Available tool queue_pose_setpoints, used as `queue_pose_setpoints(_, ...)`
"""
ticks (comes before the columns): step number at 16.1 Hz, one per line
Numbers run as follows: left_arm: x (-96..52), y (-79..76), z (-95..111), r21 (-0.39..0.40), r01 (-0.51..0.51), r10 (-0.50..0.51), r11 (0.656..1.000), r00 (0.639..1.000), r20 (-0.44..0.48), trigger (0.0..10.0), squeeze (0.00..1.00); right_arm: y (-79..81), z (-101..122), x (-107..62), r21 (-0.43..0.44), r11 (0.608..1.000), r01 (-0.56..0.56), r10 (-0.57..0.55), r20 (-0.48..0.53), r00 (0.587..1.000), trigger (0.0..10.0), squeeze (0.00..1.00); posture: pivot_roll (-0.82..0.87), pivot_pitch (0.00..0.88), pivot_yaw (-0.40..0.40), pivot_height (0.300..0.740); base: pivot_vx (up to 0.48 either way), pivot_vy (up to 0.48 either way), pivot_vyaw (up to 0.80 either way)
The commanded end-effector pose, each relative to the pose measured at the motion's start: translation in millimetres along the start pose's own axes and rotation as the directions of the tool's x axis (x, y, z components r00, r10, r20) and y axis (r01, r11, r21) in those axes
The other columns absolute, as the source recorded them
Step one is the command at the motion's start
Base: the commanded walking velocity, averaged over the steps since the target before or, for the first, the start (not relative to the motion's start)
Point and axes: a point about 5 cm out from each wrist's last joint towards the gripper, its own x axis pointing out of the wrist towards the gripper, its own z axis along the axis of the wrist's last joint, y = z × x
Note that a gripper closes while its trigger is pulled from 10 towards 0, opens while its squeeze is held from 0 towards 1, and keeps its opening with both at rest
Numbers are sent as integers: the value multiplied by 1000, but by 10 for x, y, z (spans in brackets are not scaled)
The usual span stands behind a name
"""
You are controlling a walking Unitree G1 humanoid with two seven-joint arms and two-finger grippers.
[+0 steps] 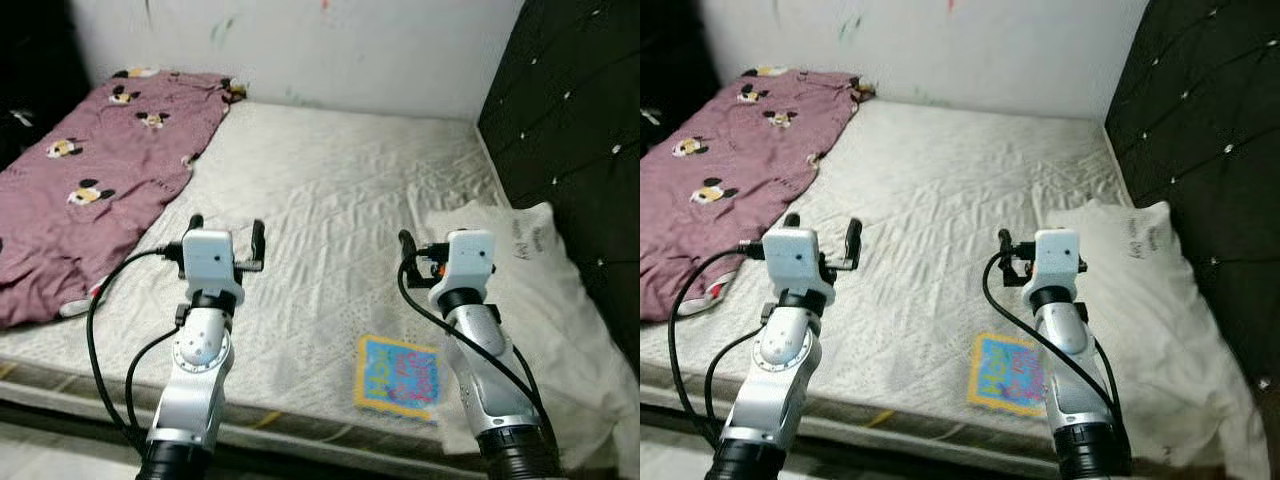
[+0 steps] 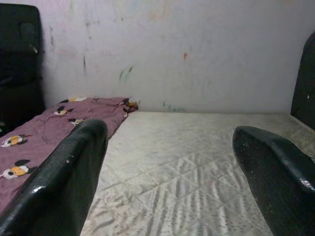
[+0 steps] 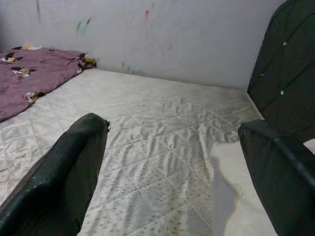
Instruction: Clean up the room
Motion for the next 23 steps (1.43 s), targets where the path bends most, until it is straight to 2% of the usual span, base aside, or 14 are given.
queue_pose_setpoints(1, 1, 96, -28, 10, -25, 26, 1000, 1000, -15, 10000, 0, 86, 23, 23, 12, 1000, -24, 24, 4, 1000, 10000, 0, -83, 29, -16, 740, 0, 480, 0)
queue_pose_setpoints(6, 15, 97, -30, -1, -29, 29, 1000, 999, -20, 10000, 0, 80, 12, 32, 10, 1000, -17, 17, 2, 1000, 10000, 0, -86, 27, -16, 740, 0, 480, -721)
queue_pose_setpoints(19, 14, 145, -92, -49, -64, 61, 997, 996, -57, 10000, 0, 73, -3, 39, -2, 1000, -11, 11, -7, 1000, 10000, 0, -88, 32, -17, 740, 0, 480, 0)
queue_pose_setpoints(22, 1, 125, -59, -56, -14, 13, 998, 999, -32, 10000, 0, 73, -4, 39, -3, 1000, -13, 13, -6, 1000, 10000, 0, -88, 32, -17, 740, 0, 0, 0)
queue_pose_setpoints(23, -6, 111, -49, -94, 8, -11, 996, 1000, -28, 10000, 0, 74, -3, 42, -4, 1000, -12, 12, -6, 1000, 10000, 0, -89, 31, -17, 740, 0, 0, 0)
